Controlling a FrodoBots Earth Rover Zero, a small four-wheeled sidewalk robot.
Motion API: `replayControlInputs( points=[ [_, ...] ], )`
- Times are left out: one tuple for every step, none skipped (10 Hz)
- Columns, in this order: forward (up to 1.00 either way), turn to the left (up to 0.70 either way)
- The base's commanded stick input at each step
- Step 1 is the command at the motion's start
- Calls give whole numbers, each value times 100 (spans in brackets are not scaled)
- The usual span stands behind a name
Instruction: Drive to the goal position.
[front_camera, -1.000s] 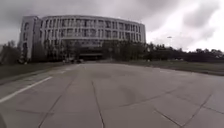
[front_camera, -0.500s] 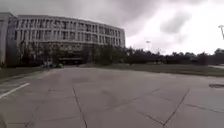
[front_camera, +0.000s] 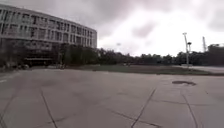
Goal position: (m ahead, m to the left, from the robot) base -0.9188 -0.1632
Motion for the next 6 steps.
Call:
replayControlInputs(
  points=[
    [0, -76],
    [0, -76],
    [0, -76],
    [0, -76],
    [0, -76],
    [0, -76]
  ],
)
